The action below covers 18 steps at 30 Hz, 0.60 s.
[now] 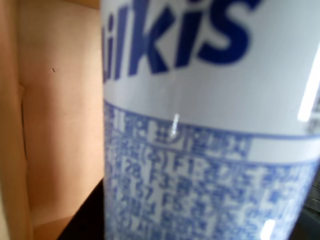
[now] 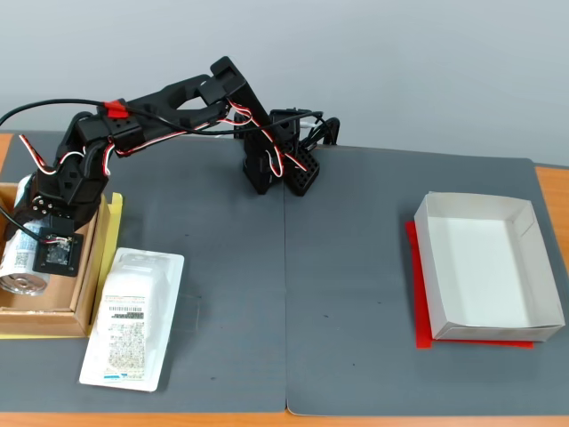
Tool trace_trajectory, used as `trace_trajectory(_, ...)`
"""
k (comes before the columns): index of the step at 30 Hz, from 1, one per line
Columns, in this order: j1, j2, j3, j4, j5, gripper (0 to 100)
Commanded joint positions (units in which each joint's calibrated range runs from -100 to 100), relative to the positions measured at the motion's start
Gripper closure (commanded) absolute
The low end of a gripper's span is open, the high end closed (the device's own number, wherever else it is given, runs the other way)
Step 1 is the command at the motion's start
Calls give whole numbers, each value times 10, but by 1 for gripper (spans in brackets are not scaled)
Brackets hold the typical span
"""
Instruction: Pick the can and put it in the brown box
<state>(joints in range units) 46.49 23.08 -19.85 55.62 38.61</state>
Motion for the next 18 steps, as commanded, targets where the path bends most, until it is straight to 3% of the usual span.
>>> trace_trajectory(1,-1,-8,-30,-2,-3,87)
trace_trajectory(6,2,-10,-30,-1,-45,63)
trace_trajectory(9,2,-24,-30,-1,-73,54)
trace_trajectory(14,-7,-43,-16,2,-81,59)
trace_trajectory(18,-25,-102,37,32,-82,72)
